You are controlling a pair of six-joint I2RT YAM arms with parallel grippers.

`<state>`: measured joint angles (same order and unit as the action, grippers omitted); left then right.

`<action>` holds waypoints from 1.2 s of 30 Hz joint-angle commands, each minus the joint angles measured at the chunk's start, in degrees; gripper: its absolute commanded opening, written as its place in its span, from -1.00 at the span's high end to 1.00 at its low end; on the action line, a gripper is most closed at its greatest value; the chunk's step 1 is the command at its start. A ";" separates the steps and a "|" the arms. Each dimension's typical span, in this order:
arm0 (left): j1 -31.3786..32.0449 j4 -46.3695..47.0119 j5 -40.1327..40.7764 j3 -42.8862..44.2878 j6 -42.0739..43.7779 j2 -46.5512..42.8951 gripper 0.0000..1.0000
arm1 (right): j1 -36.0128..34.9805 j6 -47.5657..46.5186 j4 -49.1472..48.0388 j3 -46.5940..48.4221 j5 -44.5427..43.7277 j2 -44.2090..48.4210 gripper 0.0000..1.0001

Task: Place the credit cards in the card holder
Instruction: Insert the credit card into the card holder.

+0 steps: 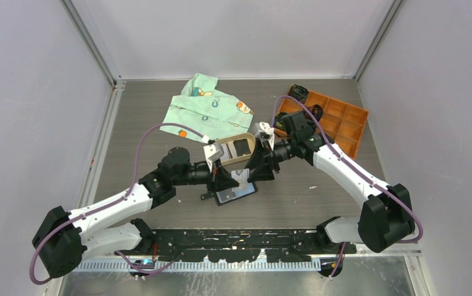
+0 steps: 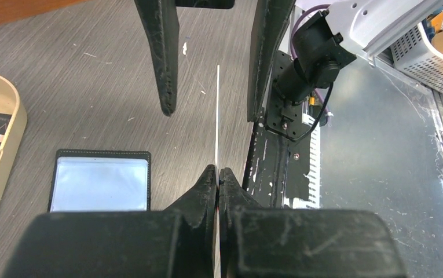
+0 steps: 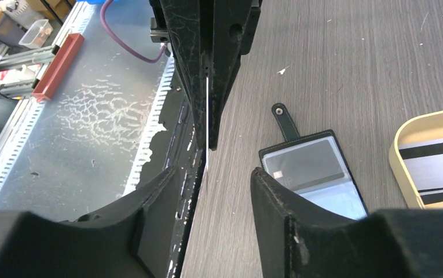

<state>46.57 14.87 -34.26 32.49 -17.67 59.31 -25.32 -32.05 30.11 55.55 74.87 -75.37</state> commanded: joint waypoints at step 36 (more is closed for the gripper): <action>-0.03 -15.21 26.61 -9.81 -22.80 -16.10 -0.30 | -2.01 31.25 -12.43 -0.91 -17.07 -17.18 0.99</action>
<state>46.65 0.03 -13.34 28.38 -27.46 44.05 -27.22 -10.72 21.80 53.65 65.39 -89.27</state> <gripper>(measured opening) 0.652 0.039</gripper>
